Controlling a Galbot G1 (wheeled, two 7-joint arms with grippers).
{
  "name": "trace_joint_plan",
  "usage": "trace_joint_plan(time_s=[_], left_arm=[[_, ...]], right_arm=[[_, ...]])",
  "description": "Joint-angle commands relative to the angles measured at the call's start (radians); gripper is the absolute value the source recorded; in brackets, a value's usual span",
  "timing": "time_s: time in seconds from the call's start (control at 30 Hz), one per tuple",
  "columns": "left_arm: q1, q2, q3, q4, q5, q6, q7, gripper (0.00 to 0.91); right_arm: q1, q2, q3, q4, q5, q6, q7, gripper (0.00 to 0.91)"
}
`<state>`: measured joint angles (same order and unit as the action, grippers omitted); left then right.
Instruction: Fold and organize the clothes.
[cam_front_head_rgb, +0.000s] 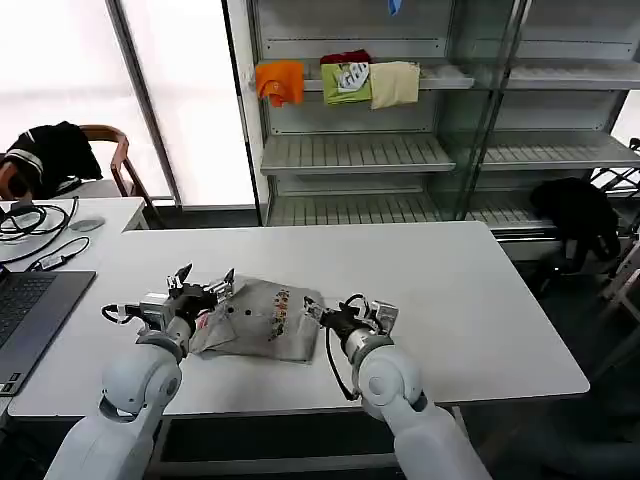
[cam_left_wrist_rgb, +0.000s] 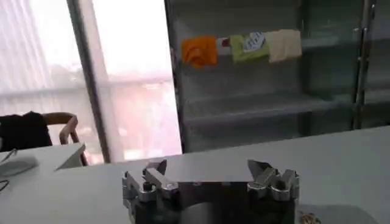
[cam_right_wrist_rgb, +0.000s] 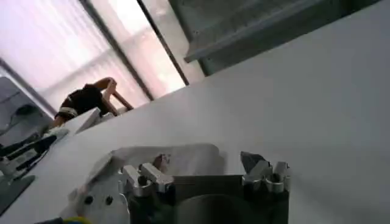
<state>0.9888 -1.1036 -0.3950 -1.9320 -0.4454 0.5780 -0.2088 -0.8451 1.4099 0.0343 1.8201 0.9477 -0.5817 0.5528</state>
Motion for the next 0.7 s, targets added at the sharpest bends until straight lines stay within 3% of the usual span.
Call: trace_joint_plan(time_s=[0.03,0.33,0.43,0.53,0.57,0.6,0.63,0.7], left_arm=[[0.004,0.004,-0.024,0.01,0.002,-0.001,-0.014,0.907],[0.005,0.004,-0.029,0.015,0.0,-0.001,-0.011,0.907],[0.006,0.002,-0.03,0.017,-0.001,-0.001,-0.01,0.907],[0.01,0.002,-0.029,0.018,-0.003,-0.001,-0.01,0.907],[0.011,0.001,-0.028,0.018,-0.002,-0.001,-0.01,0.907],[0.011,0.0,-0.028,0.018,-0.003,-0.001,-0.01,0.907],[0.012,0.0,-0.028,0.018,-0.002,-0.001,-0.011,0.907],[0.015,0.0,-0.026,0.019,-0.002,-0.001,-0.01,0.907]], right_arm=[[0.04,0.026,-0.06,-0.06,0.025,-0.001,0.055,0.907],[0.041,0.057,-0.067,-0.101,0.001,0.0,0.048,0.907],[0.038,0.065,-0.069,-0.107,-0.006,0.0,0.051,0.796],[0.033,0.073,-0.069,-0.111,-0.01,0.0,0.061,0.544],[0.029,0.077,-0.068,-0.112,-0.012,0.001,0.067,0.363],[0.025,0.079,-0.068,-0.113,-0.016,0.001,0.067,0.292],[0.023,0.079,-0.069,-0.114,-0.023,0.001,0.065,0.111],[0.018,0.081,-0.072,-0.117,-0.035,0.002,0.064,0.0]])
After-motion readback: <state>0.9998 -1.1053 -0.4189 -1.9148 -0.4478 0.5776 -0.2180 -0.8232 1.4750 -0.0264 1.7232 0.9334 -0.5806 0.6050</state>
